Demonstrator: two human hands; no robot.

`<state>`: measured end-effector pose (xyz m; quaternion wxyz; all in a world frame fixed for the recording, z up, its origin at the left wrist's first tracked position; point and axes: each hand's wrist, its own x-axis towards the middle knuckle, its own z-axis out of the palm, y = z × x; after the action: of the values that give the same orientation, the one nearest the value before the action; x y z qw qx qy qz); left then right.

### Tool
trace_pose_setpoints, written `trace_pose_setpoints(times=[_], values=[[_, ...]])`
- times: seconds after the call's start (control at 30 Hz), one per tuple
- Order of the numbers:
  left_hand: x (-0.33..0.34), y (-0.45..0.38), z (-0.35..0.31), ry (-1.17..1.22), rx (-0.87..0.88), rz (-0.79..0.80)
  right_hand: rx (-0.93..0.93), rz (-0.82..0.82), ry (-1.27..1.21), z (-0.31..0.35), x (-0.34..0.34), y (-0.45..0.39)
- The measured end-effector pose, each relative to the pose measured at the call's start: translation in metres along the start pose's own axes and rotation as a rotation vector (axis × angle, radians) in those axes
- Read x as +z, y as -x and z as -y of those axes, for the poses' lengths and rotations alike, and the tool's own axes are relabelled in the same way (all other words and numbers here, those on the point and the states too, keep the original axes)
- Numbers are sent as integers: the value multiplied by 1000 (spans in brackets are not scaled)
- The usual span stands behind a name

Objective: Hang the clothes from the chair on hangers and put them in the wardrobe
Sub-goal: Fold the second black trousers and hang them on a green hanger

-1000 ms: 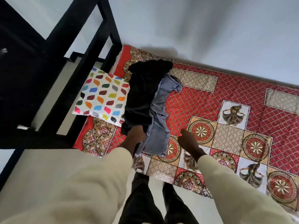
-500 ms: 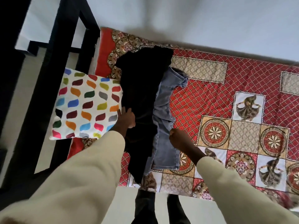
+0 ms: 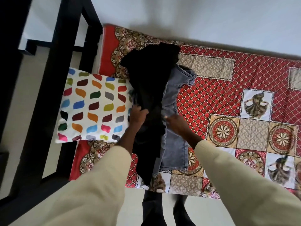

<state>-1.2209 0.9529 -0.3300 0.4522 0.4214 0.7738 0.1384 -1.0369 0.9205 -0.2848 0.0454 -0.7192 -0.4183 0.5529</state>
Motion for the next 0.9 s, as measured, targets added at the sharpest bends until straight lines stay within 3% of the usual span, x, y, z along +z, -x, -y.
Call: trace_pose_setpoints(times=[0.07,0.13,0.27,0.33,0.43,0.47,0.6,0.67,0.73,0.8,0.9], values=[[-2,37,-14,239,3,114,-33,-11,-352,19,-9,-6],[-6,70,-18,381,13,379,-10,89,-635,41,-22,-14],[-26,91,-1,314,-125,960,160,117,-632,56,-31,-22],[-42,80,1,345,-220,882,191,82,-648,55,-27,-15],[-63,46,-3,586,-370,232,61,7,-600,50,-30,2],[-63,35,-8,683,-392,147,15,24,-560,44,-33,9],[-39,14,-55,808,-352,421,-91,278,-171,12,-35,42],[-9,8,-51,824,-322,475,-112,383,127,-4,-33,65],[5,35,-54,886,-315,433,-117,485,266,-26,-45,80],[7,79,-65,1002,-285,443,-111,560,118,-48,-72,95],[8,138,-86,1085,-238,567,-74,243,-370,-66,-112,107]])
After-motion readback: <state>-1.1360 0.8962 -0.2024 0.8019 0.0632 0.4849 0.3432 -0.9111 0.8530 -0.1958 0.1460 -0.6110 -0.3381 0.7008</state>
